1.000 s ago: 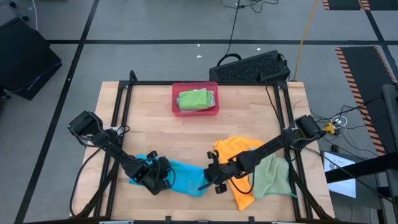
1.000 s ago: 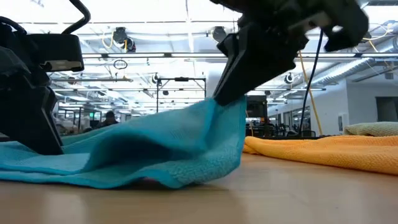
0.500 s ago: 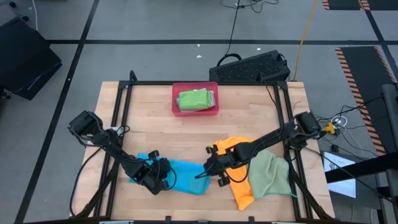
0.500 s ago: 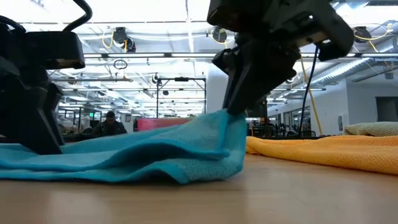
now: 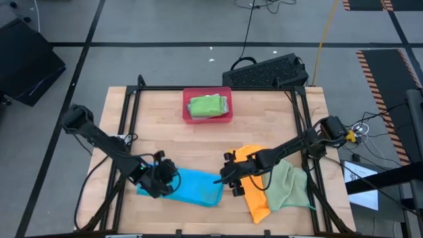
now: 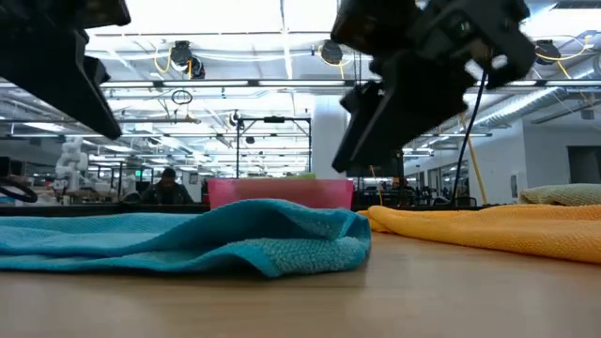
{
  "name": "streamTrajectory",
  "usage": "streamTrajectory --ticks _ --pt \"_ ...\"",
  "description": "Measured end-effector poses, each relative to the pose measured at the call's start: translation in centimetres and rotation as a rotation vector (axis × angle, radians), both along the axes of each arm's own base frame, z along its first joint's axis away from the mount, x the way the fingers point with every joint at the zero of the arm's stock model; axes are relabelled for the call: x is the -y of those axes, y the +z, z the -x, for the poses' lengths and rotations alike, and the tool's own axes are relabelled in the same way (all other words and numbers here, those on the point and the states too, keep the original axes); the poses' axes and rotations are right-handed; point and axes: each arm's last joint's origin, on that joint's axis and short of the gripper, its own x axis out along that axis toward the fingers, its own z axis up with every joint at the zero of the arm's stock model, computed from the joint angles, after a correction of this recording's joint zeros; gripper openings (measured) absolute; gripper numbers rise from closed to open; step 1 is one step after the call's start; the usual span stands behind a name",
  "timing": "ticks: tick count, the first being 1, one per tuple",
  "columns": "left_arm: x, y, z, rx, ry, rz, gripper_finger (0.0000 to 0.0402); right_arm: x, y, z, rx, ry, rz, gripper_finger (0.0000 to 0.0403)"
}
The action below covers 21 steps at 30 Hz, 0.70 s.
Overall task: Fold microfiber towels
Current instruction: Fold the blue towel
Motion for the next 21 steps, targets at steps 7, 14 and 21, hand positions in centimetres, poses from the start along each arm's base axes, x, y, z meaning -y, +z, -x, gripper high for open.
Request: streamTrajectory --ticks 7,14,21 --pt "-3.5 0.5 3.0 -0.364 0.13 0.056 0.0155 0.2 -2.1 1.0 0.093 0.007 -0.029 0.0172" --pt "-5.5 0.8 4.2 -0.611 0.086 0.093 0.0263 0.2 -1.9 0.8 0.147 0.045 -0.008 0.0169" --pt "-7.3 0.6 3.1 -0.677 0.026 0.18 0.026 0.0 -1.5 0.5 0.21 0.133 -0.005 0.0169"
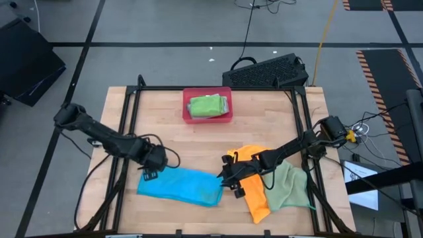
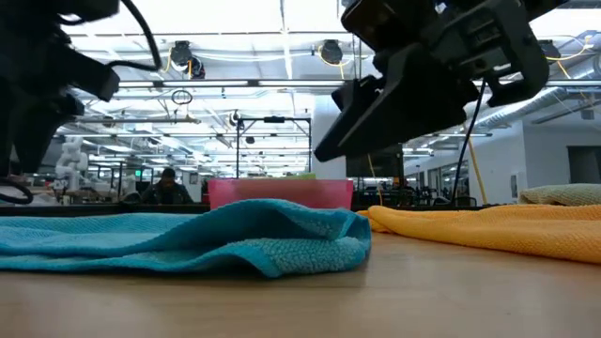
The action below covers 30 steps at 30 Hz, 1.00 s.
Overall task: Fold microfiber towels
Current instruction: Fold the blue towel
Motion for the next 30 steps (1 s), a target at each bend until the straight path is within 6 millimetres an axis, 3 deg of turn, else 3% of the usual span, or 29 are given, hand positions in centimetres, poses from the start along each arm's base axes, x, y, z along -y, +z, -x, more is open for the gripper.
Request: streamTrajectory --ticks 6,18,25,28,30 --pt "-0.6 -0.1 -0.2 -0.01 -0.045 0.021 0.0241 0.1 0.2 -0.2 0.032 0.025 0.03 0.0169" --pt "-0.2 -4.3 1.2 -0.015 -0.026 0.142 0.0191 1.4 0.9 -1.1 0.128 0.032 0.028 0.0169" --pt "0.4 -5.6 2.0 0.0 -0.054 0.144 0.009 2.2 1.8 -2.2 0.266 0.025 -0.009 0.0169" --pt "0.4 -5.5 1.8 0.013 -0.053 0.133 0.0029 2.5 1.6 -2.9 0.343 -0.002 -0.045 0.0169" --pt "0.6 -5.0 1.5 0.029 -0.049 0.129 0.001 2.8 1.4 -3.5 0.406 -0.034 -0.086 0.0169"
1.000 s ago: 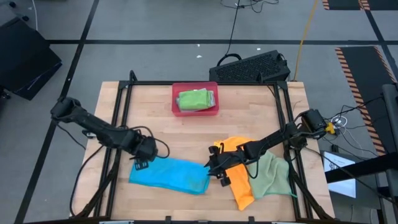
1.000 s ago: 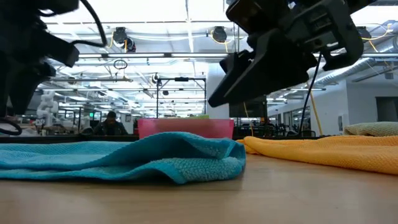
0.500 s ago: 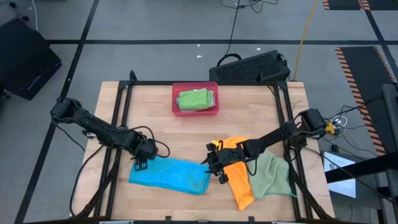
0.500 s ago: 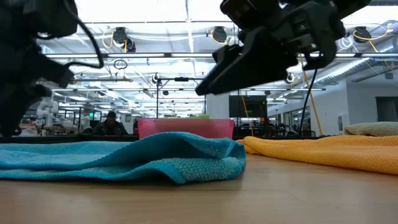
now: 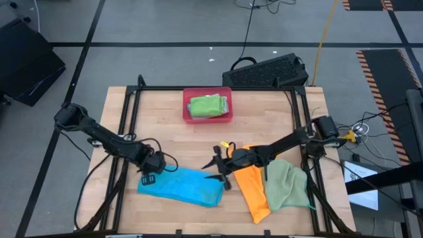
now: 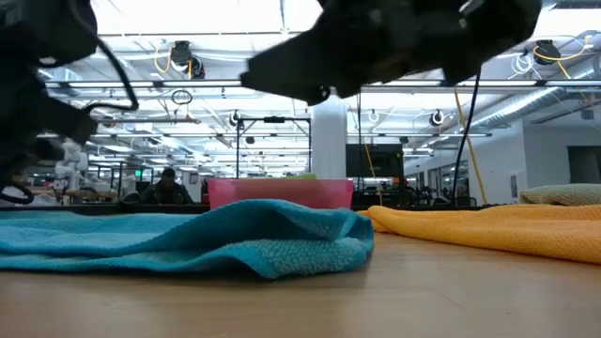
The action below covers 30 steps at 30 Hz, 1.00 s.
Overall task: Fold microfiber towels
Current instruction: Fold the blue towel
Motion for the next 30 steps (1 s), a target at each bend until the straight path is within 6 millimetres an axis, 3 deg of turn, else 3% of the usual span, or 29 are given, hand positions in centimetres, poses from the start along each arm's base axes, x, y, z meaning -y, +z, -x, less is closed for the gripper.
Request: streamTrajectory --ticks 4,9,13,17,24,30 --pt "0.6 1.3 -0.9 0.063 -0.018 -0.02 0.001 1.0 -1.0 -2.5 0.048 -0.079 -0.091 0.0169" --pt "1.7 2.9 -1.7 0.15 -0.054 -0.054 0.0007 1.7 -2.4 -7.7 0.005 -0.115 -0.169 0.0169" --pt "2.8 3.4 -1.4 0.183 -0.073 -0.091 0.0004 3.1 -4.0 -11.4 -0.066 -0.112 -0.332 0.017" --pt "3.5 3.5 -0.9 0.209 -0.086 -0.137 0.0006 4.3 -3.9 -13.8 -0.091 -0.084 -0.388 0.0187" --pt "4.2 3.5 -0.4 0.252 -0.099 -0.195 0.0005 5.4 -4.8 -16.5 -0.19 0.015 -0.424 0.0221" --pt "4.2 3.5 -0.4 0.262 -0.09 -0.208 0.0005 5.4 -5.0 -17.1 -0.198 0.039 -0.439 0.0204"
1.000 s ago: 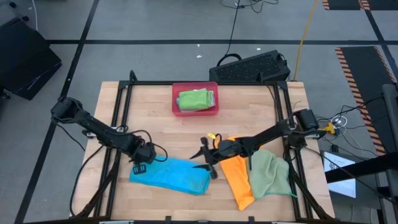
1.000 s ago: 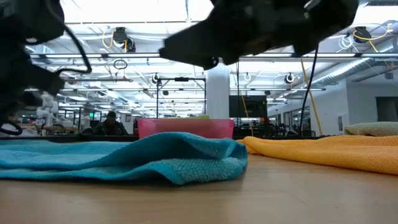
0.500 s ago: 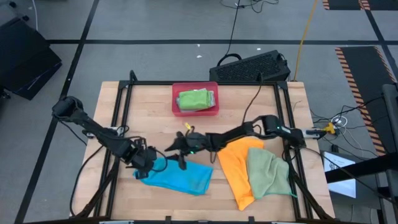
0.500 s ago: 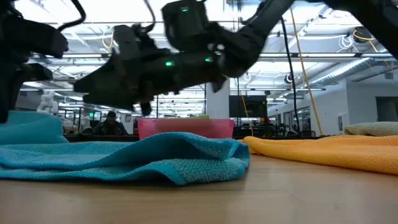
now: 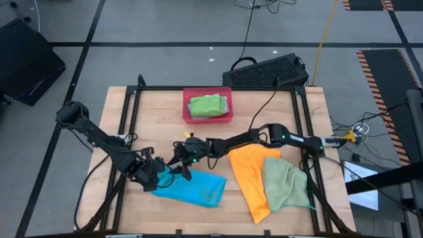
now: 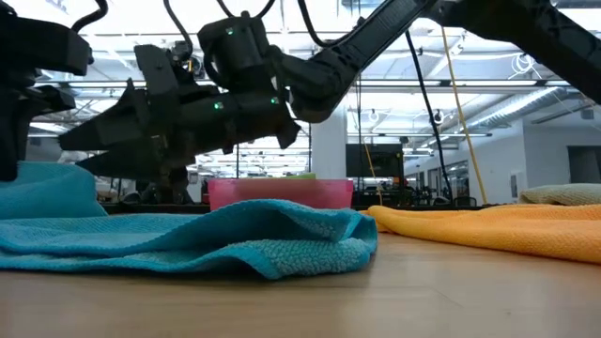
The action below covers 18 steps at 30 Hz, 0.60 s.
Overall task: Fold microfiber towels
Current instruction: Fold the blue towel
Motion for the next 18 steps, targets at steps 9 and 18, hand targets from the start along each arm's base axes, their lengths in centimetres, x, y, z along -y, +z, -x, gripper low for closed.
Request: streamTrajectory --ticks 9,18 --pt "-0.01 0.01 -0.03 0.008 0.011 -0.004 0.0004 0.29 -0.33 0.06 -0.045 -0.041 -0.012 0.0177" --pt "0.07 0.05 -0.2 0.034 0.029 0.002 0.0003 -0.21 -0.28 0.06 -0.035 -0.033 -0.009 0.0155"
